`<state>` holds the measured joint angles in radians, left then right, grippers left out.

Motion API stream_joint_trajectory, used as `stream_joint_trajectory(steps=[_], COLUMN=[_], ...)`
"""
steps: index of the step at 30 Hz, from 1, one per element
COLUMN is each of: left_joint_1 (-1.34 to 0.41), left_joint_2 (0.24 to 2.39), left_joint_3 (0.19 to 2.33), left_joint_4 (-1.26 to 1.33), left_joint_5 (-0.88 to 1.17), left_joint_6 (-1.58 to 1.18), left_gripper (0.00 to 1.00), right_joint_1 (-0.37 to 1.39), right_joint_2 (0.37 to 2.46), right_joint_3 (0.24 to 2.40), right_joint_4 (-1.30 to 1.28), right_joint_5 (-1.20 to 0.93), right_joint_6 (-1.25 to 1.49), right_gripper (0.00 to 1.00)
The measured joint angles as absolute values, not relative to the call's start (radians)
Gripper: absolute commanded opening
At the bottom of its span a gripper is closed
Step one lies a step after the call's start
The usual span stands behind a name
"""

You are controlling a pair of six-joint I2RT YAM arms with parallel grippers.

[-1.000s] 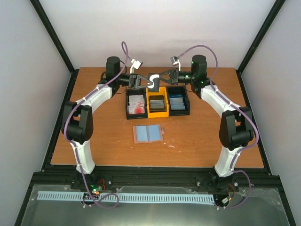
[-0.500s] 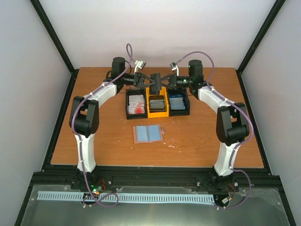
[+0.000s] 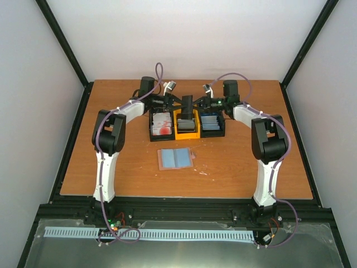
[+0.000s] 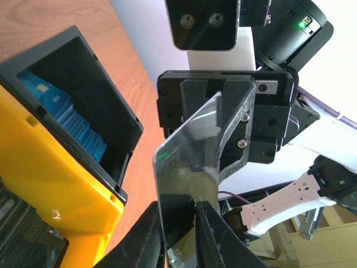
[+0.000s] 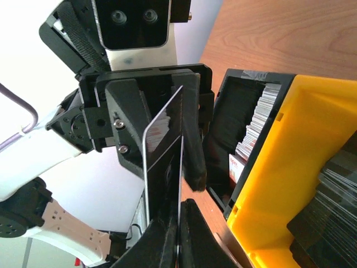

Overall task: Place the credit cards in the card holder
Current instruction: Place the credit card in the storage box.

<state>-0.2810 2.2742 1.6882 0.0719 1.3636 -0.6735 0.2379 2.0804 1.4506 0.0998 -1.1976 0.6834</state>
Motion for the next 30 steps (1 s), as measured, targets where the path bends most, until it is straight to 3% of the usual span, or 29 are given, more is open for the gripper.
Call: stream_joint_trajectory(steps=[8, 15, 22, 26, 30], left_joint_1=[-0.279, -0.277, -0.275, -0.275, -0.275], left_joint_2=[2.295, 2.312, 2.32, 2.32, 2.32], left_joint_3=[1.716, 1.719, 1.763, 1.766, 1.771], left_joint_4=[0.043, -0.044, -0.15, -0.189, -0.229], left_joint_5=[1.333, 1.278, 1.18, 1.106, 1.03], left_joint_6=[-0.653, -0.6, -0.553, -0.538, -0.525], left_gripper=[0.21, 0.05, 0.01, 0.08, 0.22], right_joint_1=[0.172, 0.169, 0.148, 0.144, 0.144], right_joint_2=[2.08, 2.074, 2.063, 2.035, 1.996], right_joint_3=[1.45, 1.449, 1.484, 1.492, 1.497], right_joint_4=[0.068, -0.045, -0.269, -0.337, -0.369], right_joint_5=[-1.216, -1.177, -1.04, -0.986, -0.957], right_joint_6=[0.646, 0.573, 0.448, 0.417, 0.403], right_gripper=[0.03, 0.03, 0.03, 0.03, 0.03])
